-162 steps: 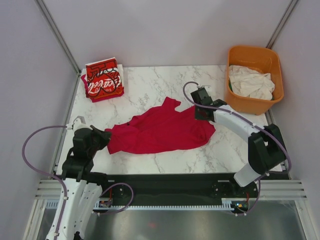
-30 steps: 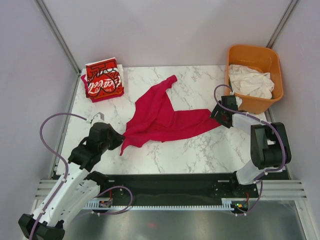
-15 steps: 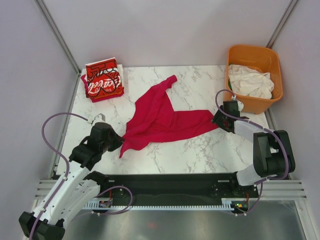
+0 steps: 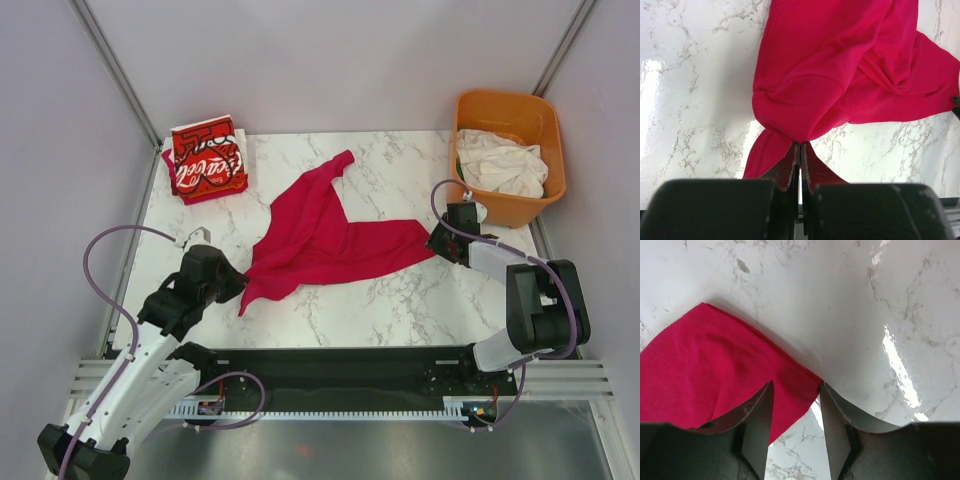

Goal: Fold and stack the t-shirts
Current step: Flatten the tshirt out

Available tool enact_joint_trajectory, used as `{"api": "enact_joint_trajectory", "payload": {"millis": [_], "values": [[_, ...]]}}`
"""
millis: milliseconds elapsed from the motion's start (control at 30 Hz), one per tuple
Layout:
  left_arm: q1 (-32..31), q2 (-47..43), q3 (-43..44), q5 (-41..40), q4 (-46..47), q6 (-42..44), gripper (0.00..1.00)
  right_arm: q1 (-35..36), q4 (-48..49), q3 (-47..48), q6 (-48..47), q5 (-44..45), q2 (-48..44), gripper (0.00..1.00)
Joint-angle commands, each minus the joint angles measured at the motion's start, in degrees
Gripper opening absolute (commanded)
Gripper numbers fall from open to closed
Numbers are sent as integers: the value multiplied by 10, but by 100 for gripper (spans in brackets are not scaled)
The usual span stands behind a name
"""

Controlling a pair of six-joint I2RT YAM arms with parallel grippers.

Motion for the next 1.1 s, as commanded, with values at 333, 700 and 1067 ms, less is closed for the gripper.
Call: {"api": "enact_joint_trajectory", "payload": {"millis": [333,700,1067], "values": [[3,-6,29,-14,2,37,2,0,-17,-1,-3,-38,-25,0],[3,-24,334,-40,-45,206,2,0,-222,250,-31,-35,-241,0],[3,33,721,124,-105,336,2,0,-392,565,-18,-19,-385,0]]}}
